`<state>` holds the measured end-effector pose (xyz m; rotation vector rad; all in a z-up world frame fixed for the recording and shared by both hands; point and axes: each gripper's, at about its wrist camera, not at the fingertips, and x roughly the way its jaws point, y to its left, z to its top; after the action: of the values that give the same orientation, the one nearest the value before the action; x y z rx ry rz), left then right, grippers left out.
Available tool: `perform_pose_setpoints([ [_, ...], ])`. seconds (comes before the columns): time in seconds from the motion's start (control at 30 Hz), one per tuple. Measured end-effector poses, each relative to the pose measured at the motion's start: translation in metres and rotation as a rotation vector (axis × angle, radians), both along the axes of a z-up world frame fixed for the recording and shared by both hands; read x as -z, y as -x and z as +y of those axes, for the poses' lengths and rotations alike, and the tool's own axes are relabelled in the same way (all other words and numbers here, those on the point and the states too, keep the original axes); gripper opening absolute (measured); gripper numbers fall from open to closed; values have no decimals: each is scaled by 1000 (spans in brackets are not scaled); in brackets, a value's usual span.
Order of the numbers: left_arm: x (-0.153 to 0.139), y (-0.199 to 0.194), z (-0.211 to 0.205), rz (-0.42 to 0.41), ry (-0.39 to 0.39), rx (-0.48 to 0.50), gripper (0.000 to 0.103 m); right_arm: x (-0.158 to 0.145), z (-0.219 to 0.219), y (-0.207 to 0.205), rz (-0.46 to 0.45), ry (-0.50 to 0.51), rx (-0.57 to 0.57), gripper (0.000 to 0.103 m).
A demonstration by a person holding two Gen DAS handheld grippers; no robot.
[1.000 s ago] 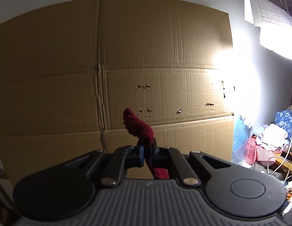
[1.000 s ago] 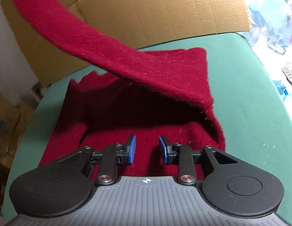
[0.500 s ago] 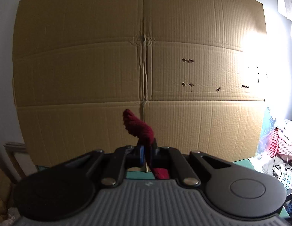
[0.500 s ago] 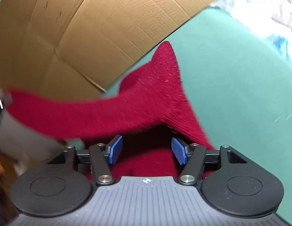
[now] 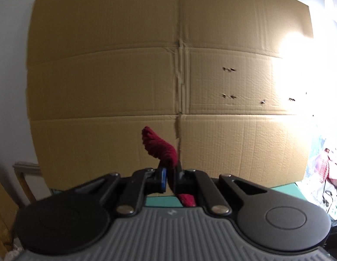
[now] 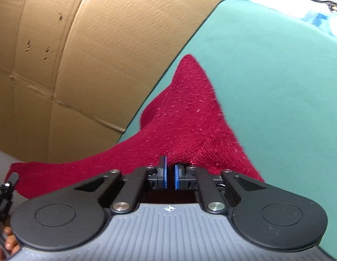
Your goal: Fold clothes
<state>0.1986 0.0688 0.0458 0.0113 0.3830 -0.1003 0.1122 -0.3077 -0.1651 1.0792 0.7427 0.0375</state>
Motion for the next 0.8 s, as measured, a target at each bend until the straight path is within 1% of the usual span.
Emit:
perform_pose_setpoints([
  [0.17,8,0,18,17,11,-32,1,2,9,-5,1,-10,-21,8],
  [0.23,7,1,23,5,16,-39,1,6,19,-16,3,-30,-33,8],
  [0.33,2,2,31,-11,24,-51,1,5,27,-20,6,-22,-53,8],
  [0.5,-5,-8,47,-30,2,-77,1,13,36,-26,37,-40,-84,8],
  [0.6,-3,-11,58,-33,-3,-102,1,15,45,-32,35,-39,-115,9],
  [0.63,-2,-12,63,-35,0,-113,1,16,48,-34,34,-42,-125,12],
  [0.7,4,-20,71,-30,4,-133,1,19,54,-39,42,-56,-153,14],
  [0.77,12,-28,79,-9,-9,-141,1,23,59,-41,64,-46,-169,19],
  [0.8,16,-32,83,1,-16,-146,1,24,60,-41,73,-50,-186,24],
])
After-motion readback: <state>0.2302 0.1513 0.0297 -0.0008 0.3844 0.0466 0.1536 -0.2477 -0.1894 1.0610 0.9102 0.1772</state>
